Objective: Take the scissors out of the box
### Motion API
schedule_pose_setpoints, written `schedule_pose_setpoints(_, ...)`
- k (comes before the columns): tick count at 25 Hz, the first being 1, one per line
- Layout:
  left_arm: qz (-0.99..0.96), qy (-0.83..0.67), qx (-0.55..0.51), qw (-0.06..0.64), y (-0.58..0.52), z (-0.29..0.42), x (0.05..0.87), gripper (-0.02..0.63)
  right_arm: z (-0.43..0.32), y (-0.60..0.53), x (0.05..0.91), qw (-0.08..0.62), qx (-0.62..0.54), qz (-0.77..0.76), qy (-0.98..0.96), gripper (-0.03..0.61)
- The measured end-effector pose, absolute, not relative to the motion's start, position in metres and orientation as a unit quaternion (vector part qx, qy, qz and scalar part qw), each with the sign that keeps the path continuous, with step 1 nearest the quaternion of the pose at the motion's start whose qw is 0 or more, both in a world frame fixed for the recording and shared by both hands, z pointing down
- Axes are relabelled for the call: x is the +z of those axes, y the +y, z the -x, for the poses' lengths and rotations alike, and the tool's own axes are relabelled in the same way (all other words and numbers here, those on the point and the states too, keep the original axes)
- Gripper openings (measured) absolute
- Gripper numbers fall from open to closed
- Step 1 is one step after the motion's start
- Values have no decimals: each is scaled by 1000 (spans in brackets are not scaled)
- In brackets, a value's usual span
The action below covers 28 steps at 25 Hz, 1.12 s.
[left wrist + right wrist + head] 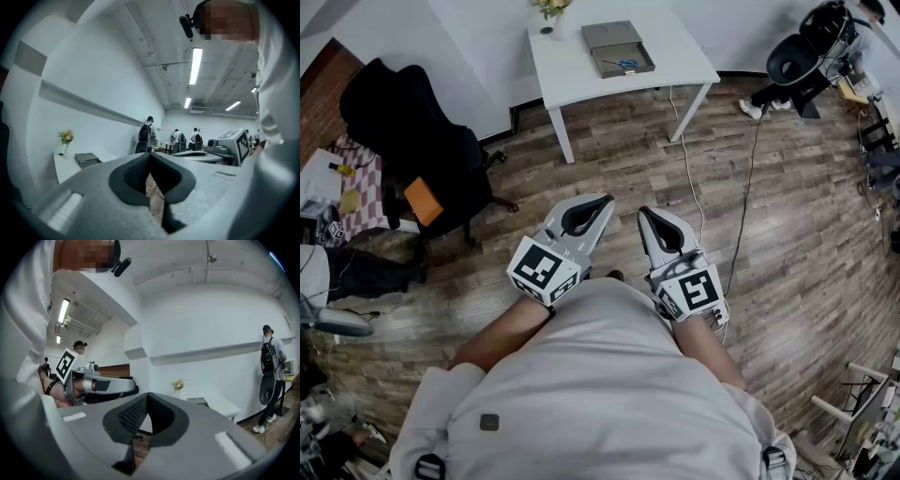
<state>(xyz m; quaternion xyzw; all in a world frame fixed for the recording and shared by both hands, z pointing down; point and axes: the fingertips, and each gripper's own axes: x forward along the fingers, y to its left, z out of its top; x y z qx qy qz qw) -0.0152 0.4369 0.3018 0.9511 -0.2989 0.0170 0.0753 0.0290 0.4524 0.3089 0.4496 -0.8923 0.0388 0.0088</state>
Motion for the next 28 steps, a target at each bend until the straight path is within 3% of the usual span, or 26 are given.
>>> schedule_pose_setpoints(11, -952, -294, 15, 84, 406, 36, 311, 5, -9, 419, 317, 18, 45, -452, -891, 11)
schedule_pose_setpoints(28, -963, -257, 14, 76, 274, 128, 301, 5, 75, 285, 308, 8, 50, -497, -866, 11)
